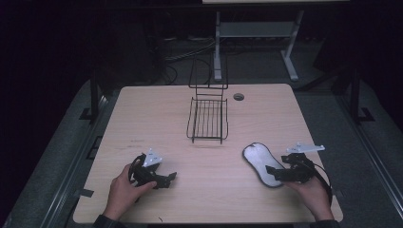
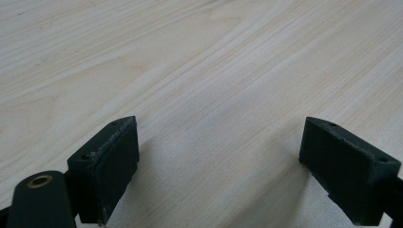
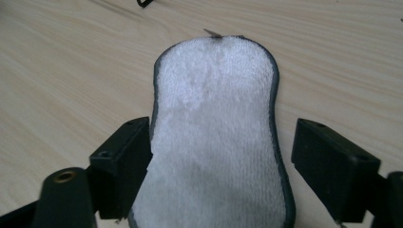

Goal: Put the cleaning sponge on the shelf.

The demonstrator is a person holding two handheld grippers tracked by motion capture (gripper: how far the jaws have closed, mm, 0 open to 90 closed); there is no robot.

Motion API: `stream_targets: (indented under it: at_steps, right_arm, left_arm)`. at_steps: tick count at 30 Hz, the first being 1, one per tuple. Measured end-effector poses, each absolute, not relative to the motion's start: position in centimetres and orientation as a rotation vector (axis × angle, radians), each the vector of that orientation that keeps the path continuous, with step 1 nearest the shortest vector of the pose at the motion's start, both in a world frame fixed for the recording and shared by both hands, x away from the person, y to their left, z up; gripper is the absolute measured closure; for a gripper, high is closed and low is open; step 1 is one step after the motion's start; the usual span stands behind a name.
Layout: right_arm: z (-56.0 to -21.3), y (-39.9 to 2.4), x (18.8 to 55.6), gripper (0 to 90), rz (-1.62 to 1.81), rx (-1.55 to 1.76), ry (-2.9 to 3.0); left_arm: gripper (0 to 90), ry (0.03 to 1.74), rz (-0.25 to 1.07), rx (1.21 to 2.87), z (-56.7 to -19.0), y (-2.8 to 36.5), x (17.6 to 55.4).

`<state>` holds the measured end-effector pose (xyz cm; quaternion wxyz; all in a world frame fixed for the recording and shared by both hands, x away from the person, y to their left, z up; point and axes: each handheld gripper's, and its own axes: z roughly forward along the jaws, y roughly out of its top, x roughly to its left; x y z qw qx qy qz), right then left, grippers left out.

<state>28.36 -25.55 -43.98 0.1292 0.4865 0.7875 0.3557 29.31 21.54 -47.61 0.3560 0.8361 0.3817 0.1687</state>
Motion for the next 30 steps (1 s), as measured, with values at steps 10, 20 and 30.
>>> stream_targets:
  at_steps: [10, 20, 30]
  right_arm:
    - [-44.2, -24.1, 30.8, 15.4, 1.008, 1.421, 2.304]
    - [-45.4, -22.7, 31.9, 12.4, 0.906, 1.413, 2.331]
    - [-46.2, -22.5, 32.2, 12.4, 0.873, 1.422, 2.348]
  left_arm:
    - [12.2, 0.986, 0.435, 2.159, -47.6, 21.5, 29.3]
    - [12.3, 0.986, 0.436, 2.159, -47.6, 21.5, 29.3]
    - [12.2, 0.986, 0.436, 2.159, -47.6, 21.5, 29.3]
